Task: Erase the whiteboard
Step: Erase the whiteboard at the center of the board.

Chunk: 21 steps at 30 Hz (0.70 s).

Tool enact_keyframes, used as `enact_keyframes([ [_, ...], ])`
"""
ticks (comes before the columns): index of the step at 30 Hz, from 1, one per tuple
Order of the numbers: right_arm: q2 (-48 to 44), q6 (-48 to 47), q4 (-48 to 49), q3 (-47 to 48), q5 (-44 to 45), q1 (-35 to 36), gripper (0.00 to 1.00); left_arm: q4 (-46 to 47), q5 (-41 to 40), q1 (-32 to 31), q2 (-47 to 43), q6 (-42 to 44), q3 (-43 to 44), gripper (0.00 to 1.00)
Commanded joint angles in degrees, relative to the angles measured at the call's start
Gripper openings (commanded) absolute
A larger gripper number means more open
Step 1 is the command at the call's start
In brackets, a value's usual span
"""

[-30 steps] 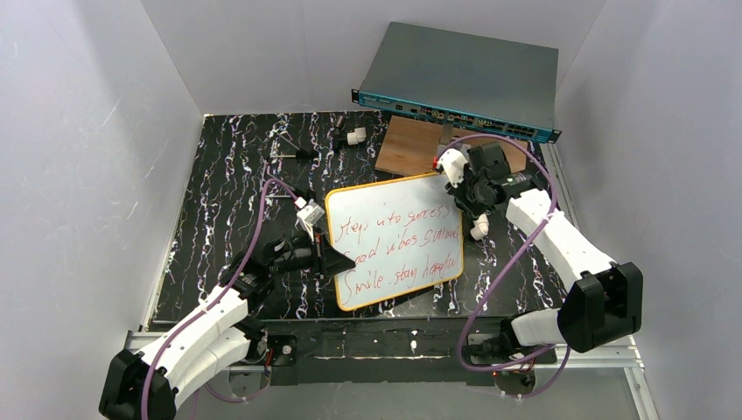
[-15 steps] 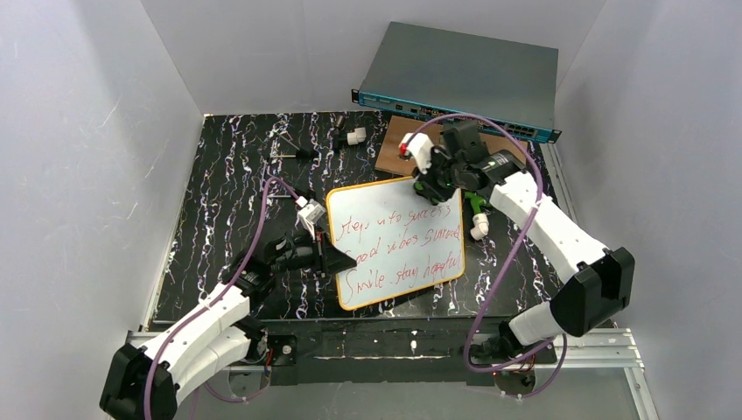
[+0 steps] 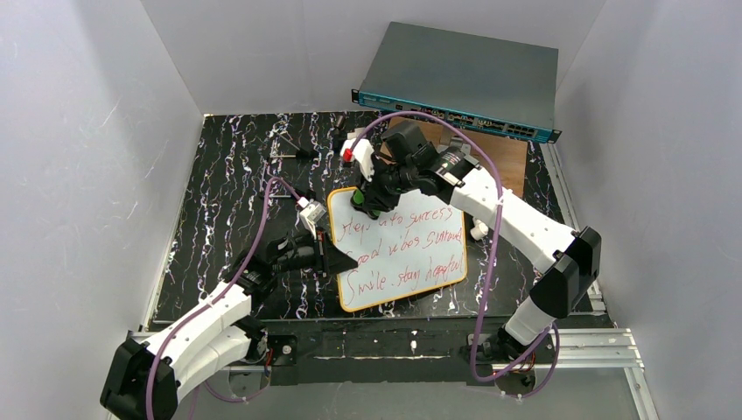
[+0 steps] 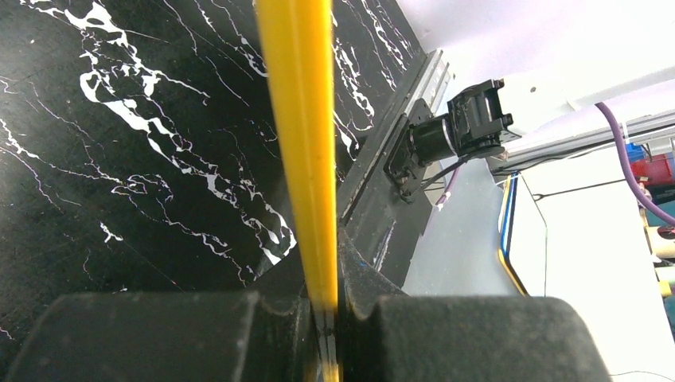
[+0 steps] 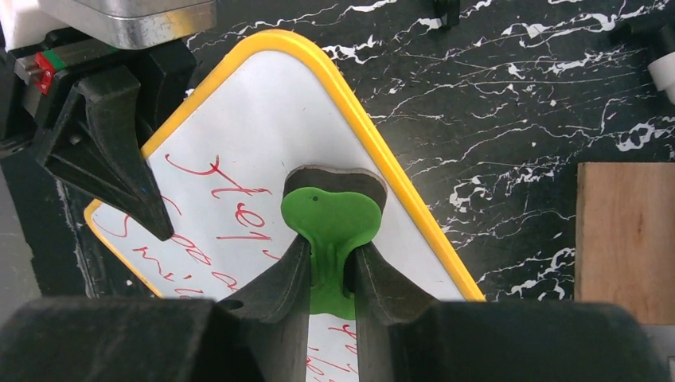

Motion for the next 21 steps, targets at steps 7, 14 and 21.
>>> enact_keyframes([
  [7, 1.17, 3.07, 1.76, 4.48, -0.08, 4.50, 0.01, 10.90, 7.54, -1.58, 0.63, 2.03, 0.61, 0.00],
  [14, 2.28, 2.82, 3.46, 2.76, 8.97, 5.99, 0.01, 9.46, 6.92, -1.61, -1.37, 2.51, 0.08, 0.00],
  [21, -4.80, 1.16, 5.22, -8.04, 12.39, -1.91, 0.01, 8.32, 6.66, -1.58, -2.17, 3.52, 0.00, 0.00],
])
